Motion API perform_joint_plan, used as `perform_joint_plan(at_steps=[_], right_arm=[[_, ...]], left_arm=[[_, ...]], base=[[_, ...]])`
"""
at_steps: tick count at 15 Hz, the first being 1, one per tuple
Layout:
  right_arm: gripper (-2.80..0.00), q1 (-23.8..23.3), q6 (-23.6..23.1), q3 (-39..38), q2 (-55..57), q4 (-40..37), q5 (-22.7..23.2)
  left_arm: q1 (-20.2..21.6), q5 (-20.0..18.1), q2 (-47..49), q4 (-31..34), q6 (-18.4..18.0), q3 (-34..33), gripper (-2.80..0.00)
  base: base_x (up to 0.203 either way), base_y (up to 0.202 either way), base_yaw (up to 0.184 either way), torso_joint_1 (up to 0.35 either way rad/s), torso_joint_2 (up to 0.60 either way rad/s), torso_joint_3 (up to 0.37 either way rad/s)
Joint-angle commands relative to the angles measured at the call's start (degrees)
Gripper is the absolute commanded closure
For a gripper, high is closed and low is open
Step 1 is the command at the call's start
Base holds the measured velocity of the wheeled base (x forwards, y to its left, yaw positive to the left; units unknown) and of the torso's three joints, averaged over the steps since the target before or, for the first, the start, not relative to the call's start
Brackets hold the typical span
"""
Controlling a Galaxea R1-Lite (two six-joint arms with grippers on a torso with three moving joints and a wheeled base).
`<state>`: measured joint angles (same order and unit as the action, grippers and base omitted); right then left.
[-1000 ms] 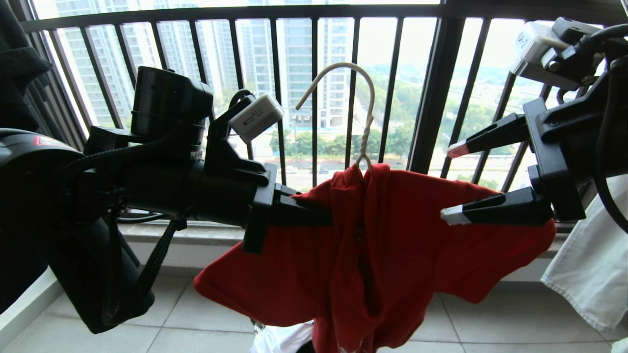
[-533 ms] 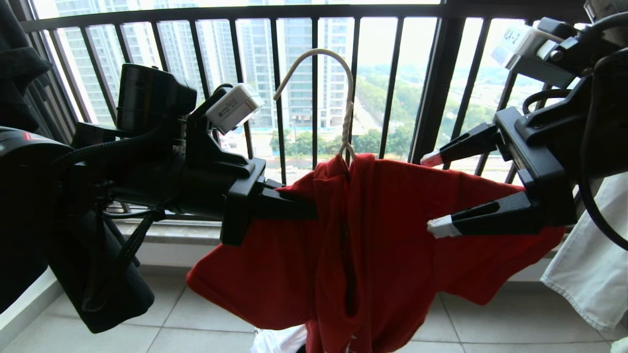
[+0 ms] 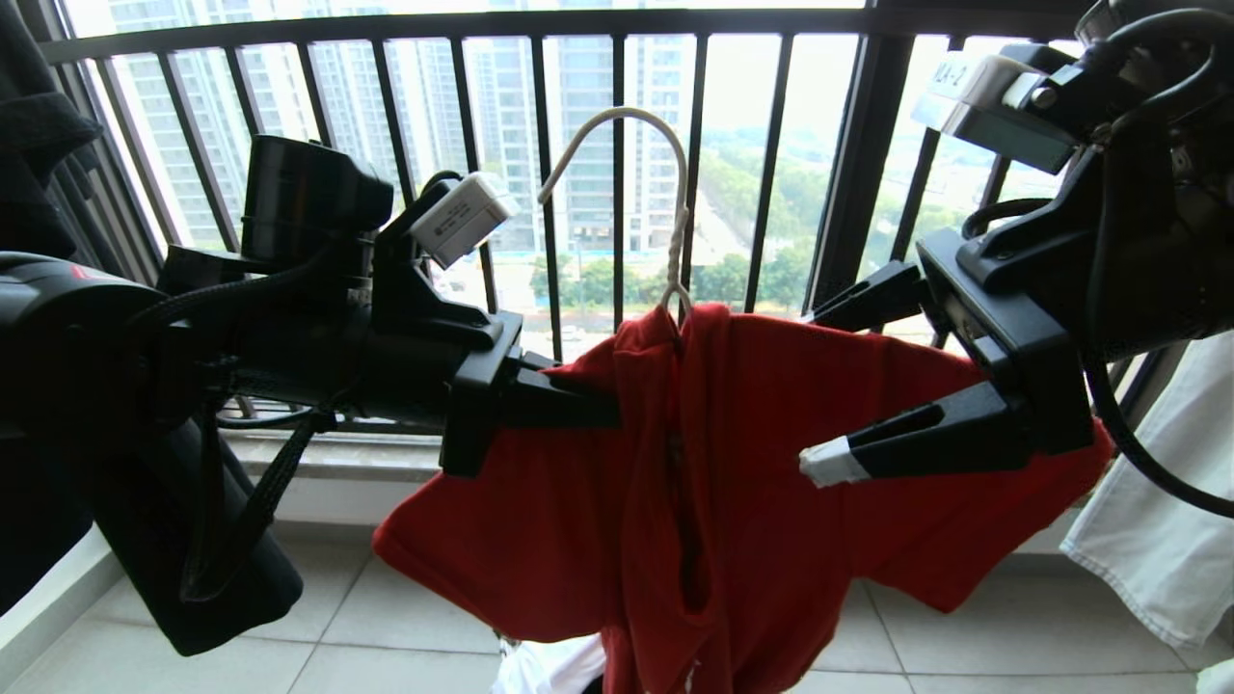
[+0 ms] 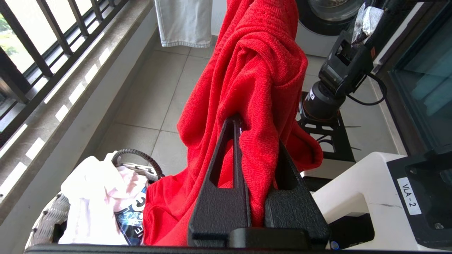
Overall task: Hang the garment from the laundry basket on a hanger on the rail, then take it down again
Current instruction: Hang the clothes on the clothes rack
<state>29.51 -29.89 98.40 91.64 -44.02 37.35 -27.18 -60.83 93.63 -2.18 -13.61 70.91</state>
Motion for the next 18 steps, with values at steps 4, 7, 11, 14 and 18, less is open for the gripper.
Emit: perform_joint_plan(at_steps=[4,7,11,14,18], right_arm=[[-2.8,0.0,3.0,0.7,1.7,1.0,2.1],[-2.8,0.0,5.2,1.8,2.8,2.6,2.9],[-2.8,0.0,7.9,4.1,4.7,2.5,4.0],[-2.8,0.0,8.0,3.9,5.2,2.3,3.9],[-2.8,0.0,7.9,3.5,5.9,1.9,3.7]], left_arm=[[0.6,-0.3,0.3,-1.1,0.0,0.1,0.0],[0.7,-0.4,-0.2,-1.1,0.2,0.0,0.0],[1.0,-0.4,-0.7,-1.2,0.2,-0.1,0.0],[1.2,-0.5,-1.2,-1.2,0.2,-0.2,0.0],[1.5,-1.1,-2.2,-1.2,0.2,-0.4,0.0]], base=[[0.0,0.0,0.0,0.0,0.0,0.0],[0.0,0.0,0.0,0.0,0.0,0.0],[0.0,0.0,0.0,0.0,0.0,0.0],[0.0,0.0,0.0,0.0,0.0,0.0],[0.0,0.0,0.0,0.0,0.0,0.0]])
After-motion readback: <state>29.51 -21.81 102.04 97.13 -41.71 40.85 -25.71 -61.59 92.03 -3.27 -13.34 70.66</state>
